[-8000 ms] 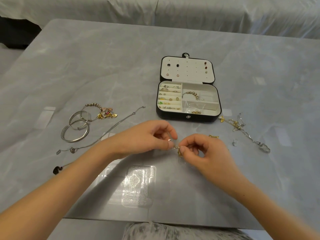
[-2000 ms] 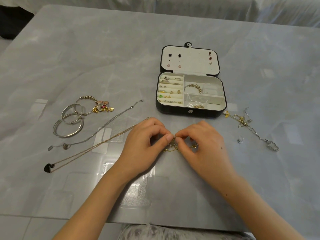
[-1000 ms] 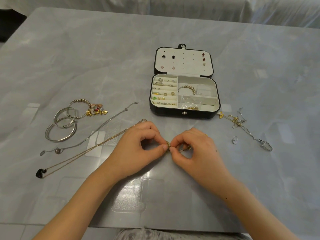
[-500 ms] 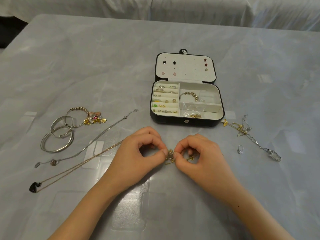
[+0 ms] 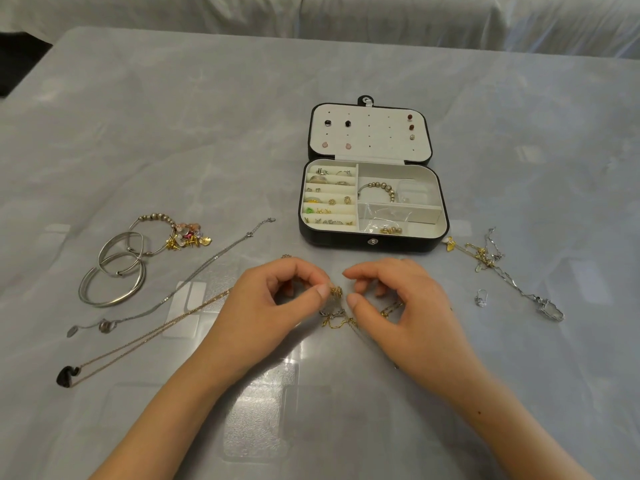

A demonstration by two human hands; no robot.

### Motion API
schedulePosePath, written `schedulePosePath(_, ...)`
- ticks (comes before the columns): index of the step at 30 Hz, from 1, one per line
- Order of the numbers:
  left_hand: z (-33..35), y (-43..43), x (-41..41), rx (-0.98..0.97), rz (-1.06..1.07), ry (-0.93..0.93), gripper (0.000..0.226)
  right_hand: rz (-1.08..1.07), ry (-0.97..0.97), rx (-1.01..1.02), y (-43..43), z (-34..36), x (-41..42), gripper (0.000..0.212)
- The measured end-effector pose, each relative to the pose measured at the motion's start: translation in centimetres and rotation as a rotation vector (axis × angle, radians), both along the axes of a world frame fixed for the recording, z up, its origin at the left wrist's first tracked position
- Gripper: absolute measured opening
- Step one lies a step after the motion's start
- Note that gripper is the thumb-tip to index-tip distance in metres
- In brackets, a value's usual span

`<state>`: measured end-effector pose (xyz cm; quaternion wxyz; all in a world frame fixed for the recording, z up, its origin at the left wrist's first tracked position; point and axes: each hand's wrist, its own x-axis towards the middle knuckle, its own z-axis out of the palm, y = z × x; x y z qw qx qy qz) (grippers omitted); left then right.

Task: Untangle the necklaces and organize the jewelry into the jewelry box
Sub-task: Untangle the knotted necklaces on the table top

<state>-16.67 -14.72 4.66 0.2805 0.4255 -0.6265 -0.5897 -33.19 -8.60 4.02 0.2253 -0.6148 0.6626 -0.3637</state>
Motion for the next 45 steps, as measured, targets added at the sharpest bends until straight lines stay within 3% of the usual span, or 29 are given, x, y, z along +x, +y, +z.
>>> schedulePosePath(4,0.3,0.0,0.0,0.009,-0.02,-0.004,0.007,0.056,0.061,-0.001,-0.2,0.0,0.2,0.031)
schedulePosePath(14,0.5,-0.1,-0.2,-0.041,-0.016,-0.128,0.006,0.017,0.017,-0.008,-0.1,0.2,0.5,0.005)
schedulePosePath(27,0.8,-0.4,-0.4,-0.054,-0.073,-0.179,0.005,0.016,-0.011,0.001,0.0,0.0,0.7,0.018)
schedulePosePath(33,0.8,-0.2,-0.4,-0.082,-0.088,-0.188,0.006,0.037,0.138,-0.062,0.0,0.1,0.6,0.004)
schedulePosePath(45,1.1,0.1,-0.5,-0.134,-0.136,-0.185,0.017,0.091,0.216,-0.108,-0.4,0.1,0.6,0.015)
